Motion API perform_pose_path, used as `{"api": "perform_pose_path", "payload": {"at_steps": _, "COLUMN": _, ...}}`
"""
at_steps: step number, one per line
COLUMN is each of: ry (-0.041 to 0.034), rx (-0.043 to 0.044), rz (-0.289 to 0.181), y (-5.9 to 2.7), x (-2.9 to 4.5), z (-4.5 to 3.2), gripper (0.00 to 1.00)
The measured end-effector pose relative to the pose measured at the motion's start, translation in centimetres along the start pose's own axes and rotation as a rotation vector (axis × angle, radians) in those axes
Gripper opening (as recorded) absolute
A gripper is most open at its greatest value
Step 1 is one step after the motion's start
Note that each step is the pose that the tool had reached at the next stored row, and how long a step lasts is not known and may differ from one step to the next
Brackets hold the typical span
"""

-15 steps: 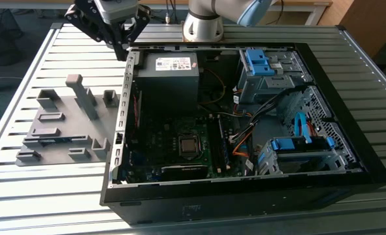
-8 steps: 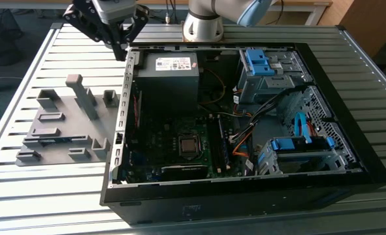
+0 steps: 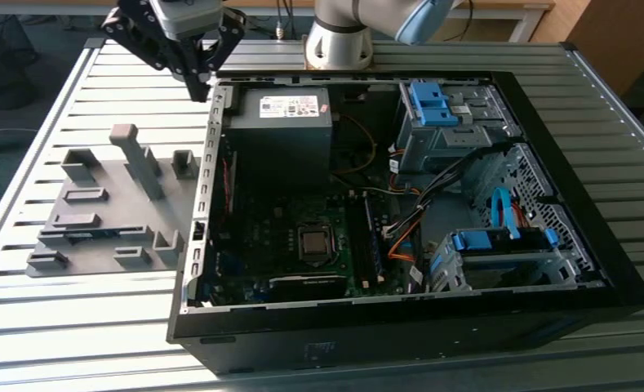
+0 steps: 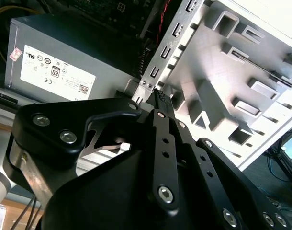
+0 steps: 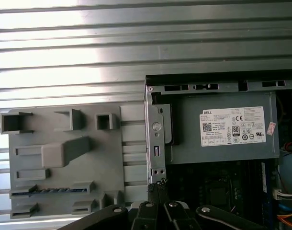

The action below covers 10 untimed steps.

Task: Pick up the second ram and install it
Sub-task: 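Reach for the second ram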

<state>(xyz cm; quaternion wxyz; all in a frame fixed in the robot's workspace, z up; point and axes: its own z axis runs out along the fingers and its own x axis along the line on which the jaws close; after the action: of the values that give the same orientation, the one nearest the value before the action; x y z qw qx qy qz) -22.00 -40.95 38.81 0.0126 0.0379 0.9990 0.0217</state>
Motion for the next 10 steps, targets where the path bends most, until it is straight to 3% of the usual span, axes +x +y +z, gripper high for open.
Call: {"api": "perform_pose_path", "payload": {"at_steps": 10, "ry": 0.0000, "rx": 0.0000, "rz": 0.000, "y": -0.02, "x": 0.33, "z": 0.01, "gripper": 0.11}}
